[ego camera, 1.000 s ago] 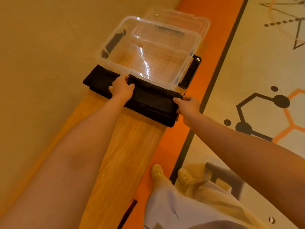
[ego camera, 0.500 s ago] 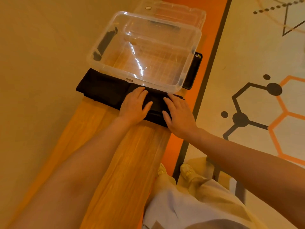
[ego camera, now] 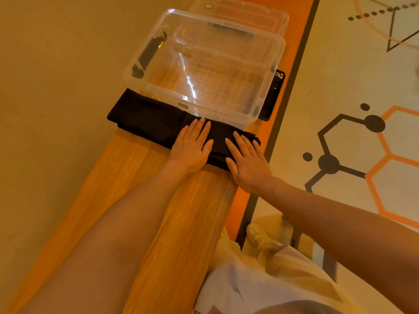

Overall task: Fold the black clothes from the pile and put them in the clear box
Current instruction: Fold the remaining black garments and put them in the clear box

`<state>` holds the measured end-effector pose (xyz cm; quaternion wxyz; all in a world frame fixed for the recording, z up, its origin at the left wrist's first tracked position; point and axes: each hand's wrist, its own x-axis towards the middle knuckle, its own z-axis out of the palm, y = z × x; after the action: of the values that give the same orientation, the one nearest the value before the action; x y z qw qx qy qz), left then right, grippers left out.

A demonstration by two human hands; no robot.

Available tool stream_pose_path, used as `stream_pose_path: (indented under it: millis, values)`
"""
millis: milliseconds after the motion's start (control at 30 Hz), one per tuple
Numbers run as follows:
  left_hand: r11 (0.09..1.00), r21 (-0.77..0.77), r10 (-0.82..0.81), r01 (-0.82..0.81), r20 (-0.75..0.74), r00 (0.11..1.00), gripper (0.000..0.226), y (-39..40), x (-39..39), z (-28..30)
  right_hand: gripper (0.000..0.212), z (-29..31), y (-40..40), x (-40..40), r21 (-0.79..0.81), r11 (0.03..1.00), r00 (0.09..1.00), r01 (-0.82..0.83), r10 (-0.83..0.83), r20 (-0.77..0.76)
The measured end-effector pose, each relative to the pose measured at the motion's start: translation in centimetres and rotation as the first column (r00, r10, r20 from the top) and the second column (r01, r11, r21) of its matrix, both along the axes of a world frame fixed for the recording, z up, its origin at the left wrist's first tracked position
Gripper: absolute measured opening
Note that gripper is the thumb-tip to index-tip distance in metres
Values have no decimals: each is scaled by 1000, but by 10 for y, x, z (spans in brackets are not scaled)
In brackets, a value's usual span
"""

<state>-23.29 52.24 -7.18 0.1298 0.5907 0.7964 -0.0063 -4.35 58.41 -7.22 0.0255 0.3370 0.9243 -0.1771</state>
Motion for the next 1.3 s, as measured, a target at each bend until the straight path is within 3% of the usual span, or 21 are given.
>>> stream_pose_path:
  millis: [233,633,1000,1300]
  values:
    - [999,-17,-28,27,-39,999,61,7,-4,11,86,1,8,-3,16,999,988,-49,46,146]
    - [995,-87,46,-46,4,999,63,-1,20,13,86,-2,6,14,39,990,983,-132,126,135]
    - [968,-27,250,-250,2,968,62,-47,66,8,89,-4,-1,36,64,945,942,-320,309,134]
    - [880,-18,475,-475,-5,880,62,-83,107,9,88,-11,0,43,90,842,843,-532,517,147]
